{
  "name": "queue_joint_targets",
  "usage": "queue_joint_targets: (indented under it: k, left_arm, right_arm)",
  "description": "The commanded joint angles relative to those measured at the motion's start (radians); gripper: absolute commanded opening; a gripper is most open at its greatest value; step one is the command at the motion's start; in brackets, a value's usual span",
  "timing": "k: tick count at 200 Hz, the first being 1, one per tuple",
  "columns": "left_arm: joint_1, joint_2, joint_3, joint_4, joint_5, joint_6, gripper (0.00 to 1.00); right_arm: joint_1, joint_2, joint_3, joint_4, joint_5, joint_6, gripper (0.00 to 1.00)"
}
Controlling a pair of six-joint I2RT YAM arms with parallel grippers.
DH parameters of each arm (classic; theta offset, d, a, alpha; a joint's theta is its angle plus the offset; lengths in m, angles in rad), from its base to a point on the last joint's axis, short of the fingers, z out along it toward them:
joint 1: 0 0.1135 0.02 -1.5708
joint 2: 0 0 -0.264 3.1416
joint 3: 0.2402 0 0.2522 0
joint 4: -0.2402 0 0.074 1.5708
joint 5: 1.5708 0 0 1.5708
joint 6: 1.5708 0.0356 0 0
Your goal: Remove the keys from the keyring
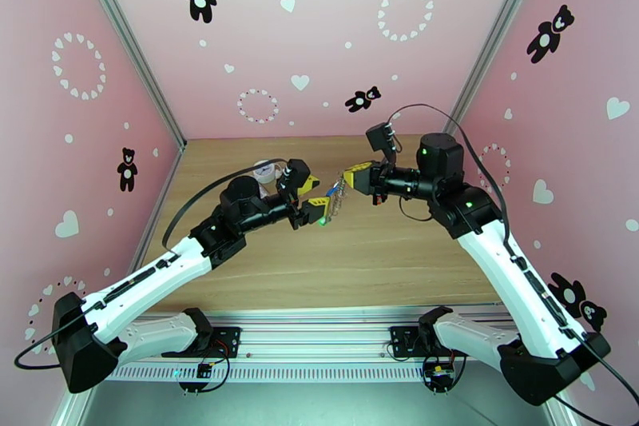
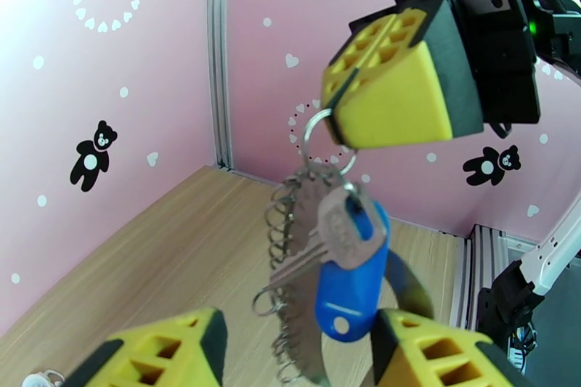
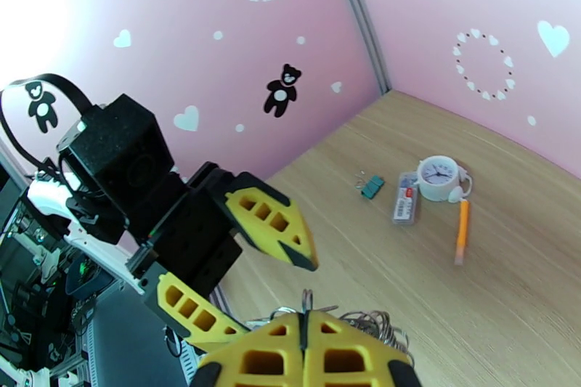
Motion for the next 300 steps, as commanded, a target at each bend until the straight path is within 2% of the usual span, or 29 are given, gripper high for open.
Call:
queue_joint_targets:
  k: [1,19,63,101,128,152,182,206,236,261,278,300]
  left_arm:
    - [0.014,-0.014,-0.014,-0.009,-0.076,0.071,0.61]
    - [0.043,-0.032,-0.036,0.021,-0.047,0.065,0.64]
    - [0.133,-0.019,-0.034,0.093,0.124,0.028,0.69]
    - [0.136,0.06,0.042,0.085,0.232,0.08,0.69]
    - [0.135,0.092,0.054,0.165,0.427,0.078,0.69]
    - [0.133,0.122,0.075,0.185,0.431,0.07,0.67]
    - [0.13,0.141,0.084,0.247,0.513,0.05,0.58]
    - [0.126,0.159,0.095,0.243,0.524,0.047,0.49]
    - [0.124,0.168,0.091,0.291,0.561,0.027,0.46]
    - [0.122,0.165,0.097,0.291,0.569,0.03,0.4]
    - [0.122,0.165,0.103,0.282,0.565,0.028,0.26]
    - [0.122,0.171,0.104,0.273,0.564,0.023,0.19]
  right_arm:
    - [-0.005,0.005,-0.012,0.083,-0.1,-0.039,0.0]
    - [-0.021,0.011,-0.019,0.103,-0.135,-0.058,0.0]
    - [-0.039,0.031,-0.027,0.135,-0.236,-0.139,0.0]
    - [-0.041,0.06,-0.026,0.152,-0.341,-0.191,0.0]
    - [-0.041,0.082,-0.021,0.168,-0.397,-0.202,0.0]
    - [-0.04,0.091,-0.02,0.17,-0.429,-0.218,0.0]
    - [-0.039,0.099,-0.016,0.147,-0.45,-0.241,0.0]
    - [-0.041,0.089,-0.019,0.136,-0.451,-0.258,0.0]
    - [-0.039,0.09,-0.021,0.125,-0.456,-0.264,0.0]
    - [-0.039,0.085,-0.015,0.092,-0.445,-0.288,0.0]
    - [-0.039,0.089,-0.007,0.065,-0.436,-0.3,0.0]
    - [-0.037,0.093,-0.004,0.05,-0.422,-0.302,0.0]
